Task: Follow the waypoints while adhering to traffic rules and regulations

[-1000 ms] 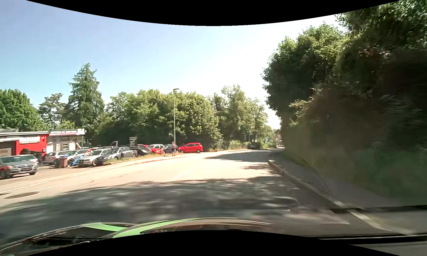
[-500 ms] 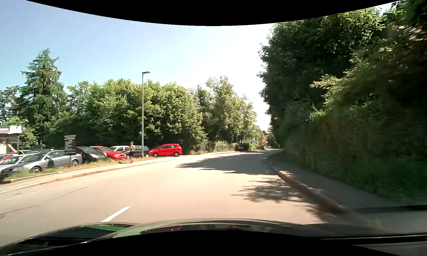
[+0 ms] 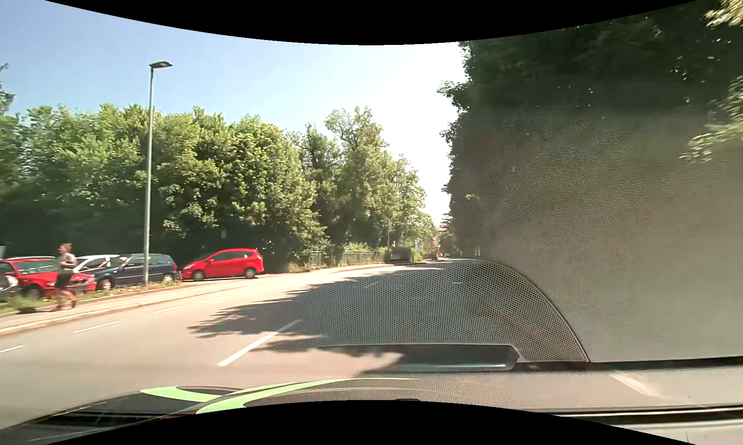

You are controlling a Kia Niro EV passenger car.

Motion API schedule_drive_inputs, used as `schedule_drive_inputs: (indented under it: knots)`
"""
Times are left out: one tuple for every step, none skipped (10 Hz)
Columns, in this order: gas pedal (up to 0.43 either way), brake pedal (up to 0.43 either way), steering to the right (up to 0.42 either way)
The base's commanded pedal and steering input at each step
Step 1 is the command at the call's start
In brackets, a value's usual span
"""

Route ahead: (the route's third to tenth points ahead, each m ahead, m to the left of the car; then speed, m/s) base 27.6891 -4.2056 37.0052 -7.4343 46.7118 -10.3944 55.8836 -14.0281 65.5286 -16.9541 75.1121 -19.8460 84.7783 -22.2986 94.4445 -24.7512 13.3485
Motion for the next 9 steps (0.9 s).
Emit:
schedule_drive_inputs:
  knots:
    - [0.028,0.0,0.056]
    - [0.008,0.0,0.055]
    - [0.0,0.0,0.055]
    - [0.0,0.0,0.055]
    - [0.0,0.0,0.055]
    - [0.0,0.0,0.055]
    - [0.0,0.0,0.055]
    - [0.0,0.0,0.055]
    - [0.0,0.0,0.055]
